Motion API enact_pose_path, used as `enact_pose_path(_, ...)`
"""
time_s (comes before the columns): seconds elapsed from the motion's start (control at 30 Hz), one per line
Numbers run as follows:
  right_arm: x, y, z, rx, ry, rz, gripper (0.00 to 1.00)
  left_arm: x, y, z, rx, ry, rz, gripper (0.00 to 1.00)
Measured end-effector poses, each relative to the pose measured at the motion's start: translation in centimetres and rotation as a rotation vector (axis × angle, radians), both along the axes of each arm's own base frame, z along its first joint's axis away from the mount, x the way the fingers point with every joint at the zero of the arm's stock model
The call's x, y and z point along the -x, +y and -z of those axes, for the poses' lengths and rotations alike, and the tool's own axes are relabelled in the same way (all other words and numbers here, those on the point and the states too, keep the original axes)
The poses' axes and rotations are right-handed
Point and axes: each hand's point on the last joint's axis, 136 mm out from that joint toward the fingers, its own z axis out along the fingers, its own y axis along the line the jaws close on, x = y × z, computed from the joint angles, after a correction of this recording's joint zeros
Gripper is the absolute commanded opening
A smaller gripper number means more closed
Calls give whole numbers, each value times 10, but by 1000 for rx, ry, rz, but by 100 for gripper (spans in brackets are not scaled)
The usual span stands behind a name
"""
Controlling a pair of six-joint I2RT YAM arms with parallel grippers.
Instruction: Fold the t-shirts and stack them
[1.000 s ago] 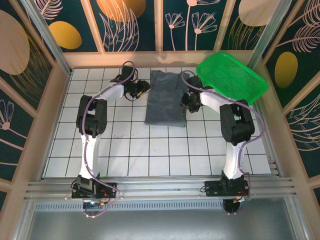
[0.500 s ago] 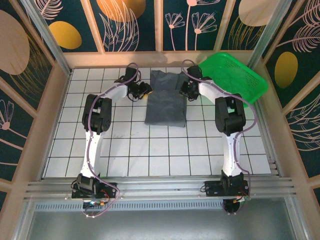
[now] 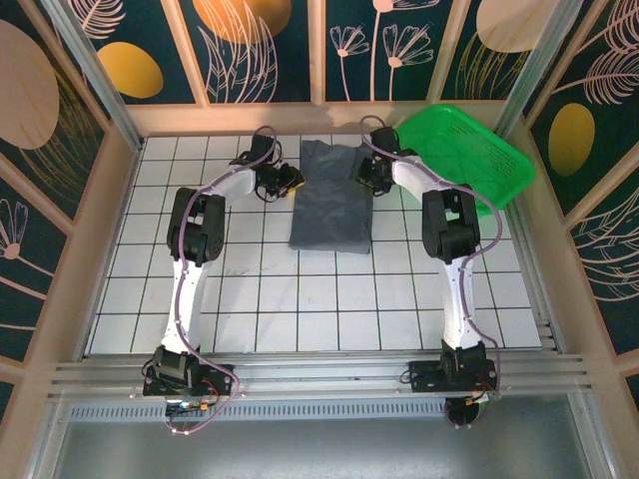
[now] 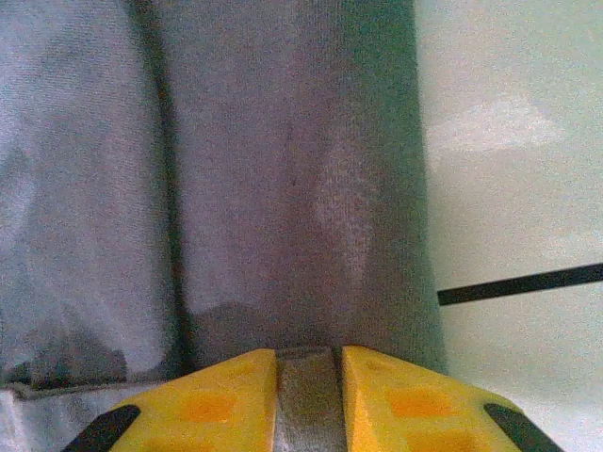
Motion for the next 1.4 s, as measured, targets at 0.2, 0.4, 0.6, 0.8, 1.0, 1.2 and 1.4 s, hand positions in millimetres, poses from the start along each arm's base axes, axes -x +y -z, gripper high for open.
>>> enact_pose_path(0.2,-3,2,-2,-10,-3,0,7,0,-1,0,4,0,8,5)
enact_pose_path(0.4,-4,1,-2,-6,-5,7,0,-2,-2,-3,7,-8,8,0)
enact_pose_path(0.6,4,-5,-8,11,-3,33,0,0,-2,-6,8,-13,9,0)
enact_pose_path(0.8,13,-11,-41,9,-44,53,0,2,-6,-28,16,-47,21,0)
enact_pose_path(1.0,15,-15,-61,5,-77,72,0,5,-15,-46,33,-74,42,0)
enact_pose_path(1.2,20,-19,-52,22,-55,91,0,4,-21,-52,45,-85,60,0)
enact_pose_path(1.4,19,-22,-45,35,-41,106,0,-11,-27,-51,54,-111,62,18)
